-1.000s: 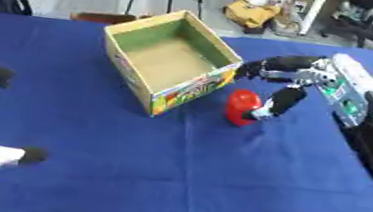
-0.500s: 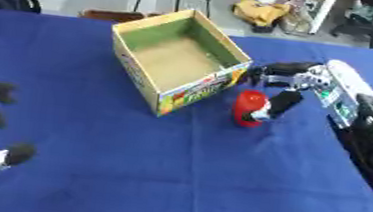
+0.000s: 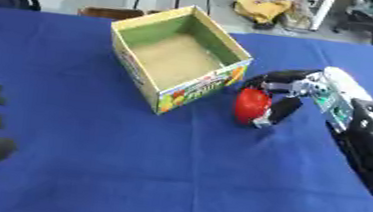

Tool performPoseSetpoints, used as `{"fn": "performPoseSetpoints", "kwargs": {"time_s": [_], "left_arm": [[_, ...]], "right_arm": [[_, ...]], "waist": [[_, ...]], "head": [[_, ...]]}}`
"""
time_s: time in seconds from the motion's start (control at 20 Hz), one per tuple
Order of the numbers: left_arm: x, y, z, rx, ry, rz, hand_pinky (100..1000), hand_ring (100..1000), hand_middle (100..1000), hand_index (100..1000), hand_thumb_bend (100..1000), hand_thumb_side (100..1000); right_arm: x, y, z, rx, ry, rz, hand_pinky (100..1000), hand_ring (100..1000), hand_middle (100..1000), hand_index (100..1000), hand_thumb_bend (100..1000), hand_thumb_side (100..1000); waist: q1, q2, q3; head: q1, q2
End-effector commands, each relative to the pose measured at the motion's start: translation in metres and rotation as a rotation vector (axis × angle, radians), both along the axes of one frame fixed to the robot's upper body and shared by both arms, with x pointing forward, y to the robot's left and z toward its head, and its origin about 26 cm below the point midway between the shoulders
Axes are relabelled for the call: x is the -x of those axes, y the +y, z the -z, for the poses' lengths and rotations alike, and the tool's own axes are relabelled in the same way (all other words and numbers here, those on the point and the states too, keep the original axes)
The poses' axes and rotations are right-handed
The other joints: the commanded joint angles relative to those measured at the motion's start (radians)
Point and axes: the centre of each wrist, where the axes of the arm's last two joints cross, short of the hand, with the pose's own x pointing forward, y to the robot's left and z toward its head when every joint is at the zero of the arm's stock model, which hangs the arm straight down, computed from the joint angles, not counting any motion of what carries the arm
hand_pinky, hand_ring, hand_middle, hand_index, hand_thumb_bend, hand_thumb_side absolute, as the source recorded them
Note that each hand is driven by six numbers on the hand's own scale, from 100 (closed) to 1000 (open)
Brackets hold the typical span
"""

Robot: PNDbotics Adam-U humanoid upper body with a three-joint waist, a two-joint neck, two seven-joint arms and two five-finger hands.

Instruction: Pick up objects on the table and place them in the box.

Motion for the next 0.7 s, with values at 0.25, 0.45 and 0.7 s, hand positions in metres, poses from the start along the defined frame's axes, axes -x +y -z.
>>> {"fn": "performPoseSetpoints", "kwargs": {"time_s": [0.25, 0.45, 0.7], "left_arm": [[-0.0008, 0.0047, -0.0058, -0.006, -0.016, 0.015, 586, 422, 572, 763, 1000, 759], [-0.0008, 0.0045, -0.0051, -0.008, -0.013, 0.017, 586, 422, 572, 763, 1000, 758], [-0.0006, 0.0047, -0.0043, -0.007, -0.01, 0.017, 585, 422, 572, 763, 1000, 757]], "right_arm": [[0.0068, -0.0132, -0.0095, 0.158, 0.095, -0.156, 473, 695, 946, 1000, 337, 544], [0.0077, -0.0107, -0.0091, 0.16, 0.093, -0.161, 376, 613, 931, 1000, 290, 478], [0.0089, -0.0079, -0.0137, 0.161, 0.076, -0.168, 217, 471, 881, 998, 201, 308]], "waist": [[0.0, -0.013, -0.003], [0.0, -0.014, -0.003], [-0.002, -0.016, -0.005]], "head": [[-0.003, -0.003], [-0.003, -0.002], [-0.002, -0.001]]}}
